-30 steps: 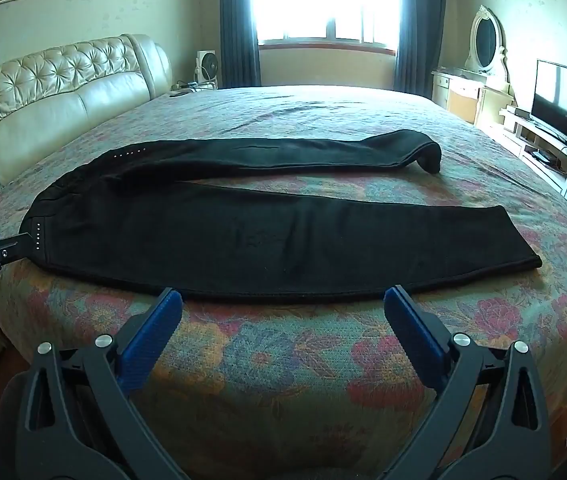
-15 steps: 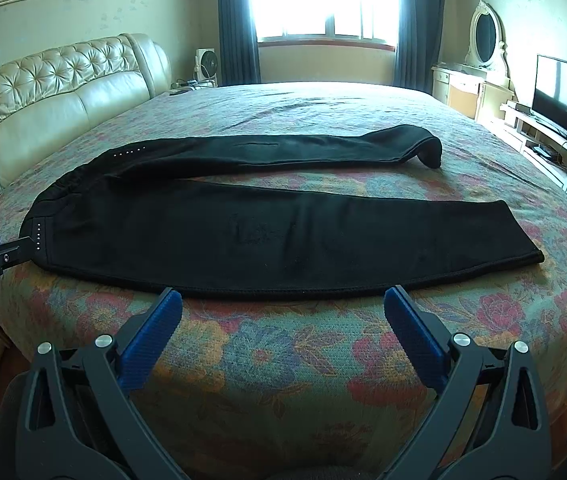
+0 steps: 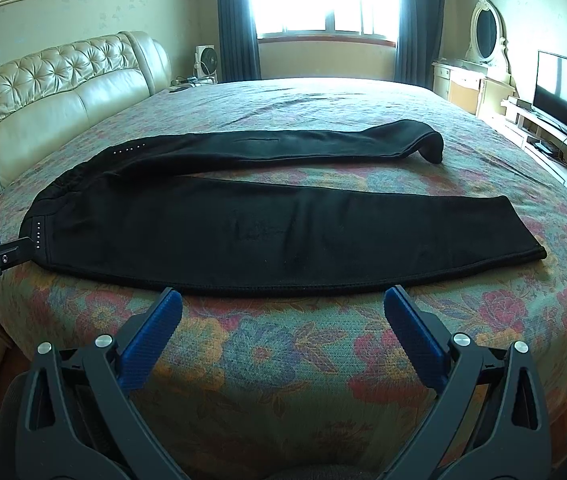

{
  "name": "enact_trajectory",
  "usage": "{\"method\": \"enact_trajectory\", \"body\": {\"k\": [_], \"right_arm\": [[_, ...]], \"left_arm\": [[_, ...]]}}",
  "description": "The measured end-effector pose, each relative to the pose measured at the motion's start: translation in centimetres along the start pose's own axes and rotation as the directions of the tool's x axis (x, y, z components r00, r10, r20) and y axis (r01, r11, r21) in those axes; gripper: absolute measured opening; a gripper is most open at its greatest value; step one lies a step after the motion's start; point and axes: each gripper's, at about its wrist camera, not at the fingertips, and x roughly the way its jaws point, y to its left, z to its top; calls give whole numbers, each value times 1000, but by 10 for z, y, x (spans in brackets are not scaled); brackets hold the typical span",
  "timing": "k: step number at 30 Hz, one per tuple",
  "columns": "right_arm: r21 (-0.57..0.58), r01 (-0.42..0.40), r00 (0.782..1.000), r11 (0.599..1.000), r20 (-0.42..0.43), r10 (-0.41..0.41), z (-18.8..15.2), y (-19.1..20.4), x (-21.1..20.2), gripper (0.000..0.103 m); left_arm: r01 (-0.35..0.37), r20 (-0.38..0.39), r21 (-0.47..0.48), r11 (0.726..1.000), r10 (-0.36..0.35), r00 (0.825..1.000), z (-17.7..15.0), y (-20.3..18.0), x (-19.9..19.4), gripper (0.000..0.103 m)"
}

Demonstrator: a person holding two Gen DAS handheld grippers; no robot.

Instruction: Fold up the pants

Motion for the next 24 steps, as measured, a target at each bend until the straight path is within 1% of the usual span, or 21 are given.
{"method": "enact_trajectory", "body": {"k": [20,22,24], "right_arm": [[17,-8,1000,1000,-18,9,0,-3,3,101],[19,-9,1000,1000,-20,9,1,-4,4,101],[19,-9,1000,1000,-20,9,1,-4,4,101]], "left_arm": [[2,8,14,1000,-2,1000,-1,-3,0,98],[7,17,11,1000,-7,1000,-1,-3,-1,98],[30,24,-3,1000,-30,999,-1,-2,-1,98]]}}
